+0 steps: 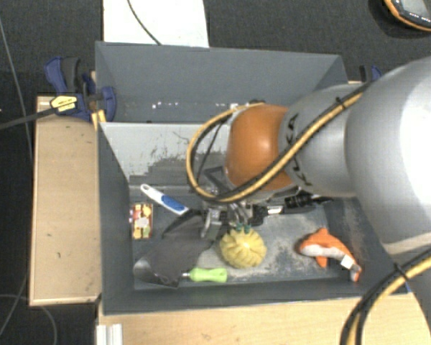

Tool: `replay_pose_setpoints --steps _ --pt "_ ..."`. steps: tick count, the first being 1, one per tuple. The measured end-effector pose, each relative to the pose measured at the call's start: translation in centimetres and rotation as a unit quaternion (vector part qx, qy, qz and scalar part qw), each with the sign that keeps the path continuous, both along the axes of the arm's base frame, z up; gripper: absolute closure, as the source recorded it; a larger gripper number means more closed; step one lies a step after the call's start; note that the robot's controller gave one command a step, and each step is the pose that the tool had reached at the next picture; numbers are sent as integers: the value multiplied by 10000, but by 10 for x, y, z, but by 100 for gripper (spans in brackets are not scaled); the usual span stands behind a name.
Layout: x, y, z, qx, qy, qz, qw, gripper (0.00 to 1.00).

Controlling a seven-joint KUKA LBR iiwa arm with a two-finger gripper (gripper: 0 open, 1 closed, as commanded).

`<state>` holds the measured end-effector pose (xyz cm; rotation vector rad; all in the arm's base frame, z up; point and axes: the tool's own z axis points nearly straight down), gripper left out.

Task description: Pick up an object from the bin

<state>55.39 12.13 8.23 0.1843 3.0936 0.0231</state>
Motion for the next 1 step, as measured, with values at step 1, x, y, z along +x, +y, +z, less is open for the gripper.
replay_pose_setpoints --steps 1 --pt "-1 0 13 -5 18 -1 10000 100"
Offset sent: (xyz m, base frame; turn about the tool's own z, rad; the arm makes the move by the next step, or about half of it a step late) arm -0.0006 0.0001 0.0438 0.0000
